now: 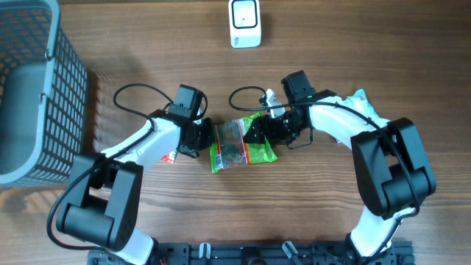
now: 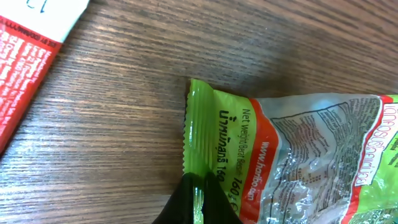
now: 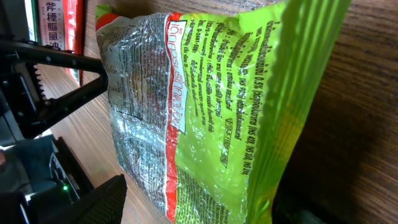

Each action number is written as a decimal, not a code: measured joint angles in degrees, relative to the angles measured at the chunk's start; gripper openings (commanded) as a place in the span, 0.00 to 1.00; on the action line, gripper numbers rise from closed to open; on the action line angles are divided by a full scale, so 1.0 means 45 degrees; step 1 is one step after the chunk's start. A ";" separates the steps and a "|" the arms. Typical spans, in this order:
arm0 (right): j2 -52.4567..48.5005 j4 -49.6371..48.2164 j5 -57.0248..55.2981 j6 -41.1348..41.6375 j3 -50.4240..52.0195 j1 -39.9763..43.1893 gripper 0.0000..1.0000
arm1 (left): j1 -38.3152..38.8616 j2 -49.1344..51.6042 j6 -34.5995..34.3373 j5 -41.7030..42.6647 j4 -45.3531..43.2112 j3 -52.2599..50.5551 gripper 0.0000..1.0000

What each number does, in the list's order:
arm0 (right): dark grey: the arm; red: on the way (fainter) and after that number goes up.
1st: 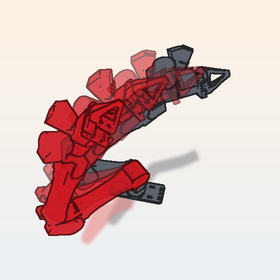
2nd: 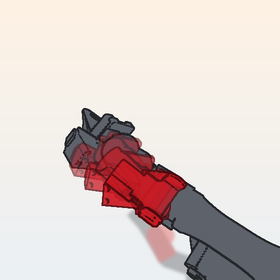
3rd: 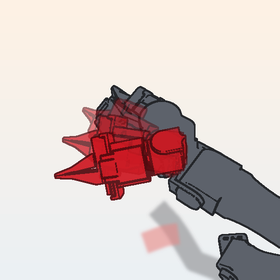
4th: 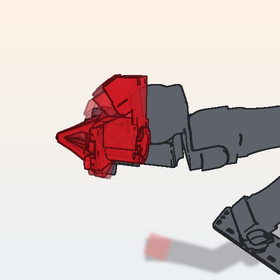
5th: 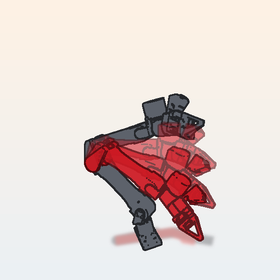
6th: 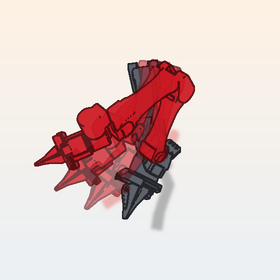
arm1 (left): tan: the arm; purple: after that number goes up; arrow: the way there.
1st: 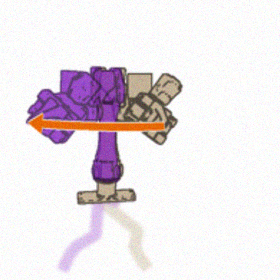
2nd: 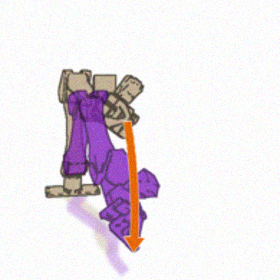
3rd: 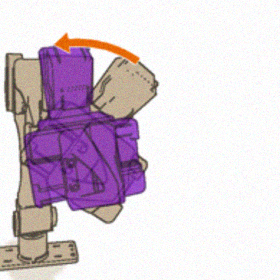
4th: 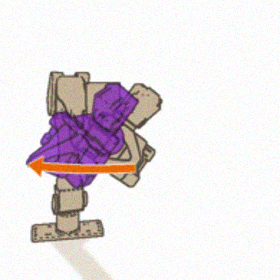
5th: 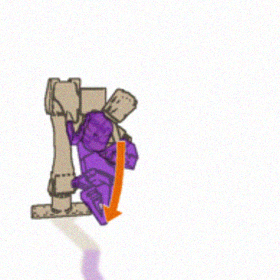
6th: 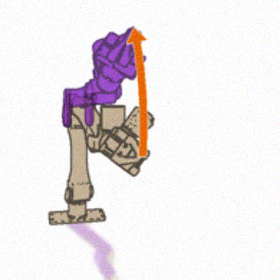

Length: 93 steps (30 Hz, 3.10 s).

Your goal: Scan the item barcode

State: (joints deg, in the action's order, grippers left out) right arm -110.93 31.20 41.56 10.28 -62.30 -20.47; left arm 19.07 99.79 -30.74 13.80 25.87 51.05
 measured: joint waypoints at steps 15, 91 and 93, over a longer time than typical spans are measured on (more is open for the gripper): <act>0.0000 0.0034 0.0005 0.0044 0.0000 0.0000 0.73 | -0.0112 -0.0695 0.0005 0.0233 0.2346 0.1049 0.04; 0.2142 -0.4507 0.0748 -0.0194 0.1904 -0.1802 0.04 | -0.2200 -0.5401 0.0155 0.0233 0.4629 0.1676 0.08; 0.3322 -0.3861 0.0379 -0.1059 0.1797 -0.1807 0.04 | -0.2691 -0.5411 0.0194 0.0228 0.4629 0.1676 0.09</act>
State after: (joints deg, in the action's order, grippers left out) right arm -95.98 13.82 43.27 5.52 -54.22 -28.60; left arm 6.96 75.44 -29.87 14.83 46.70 58.59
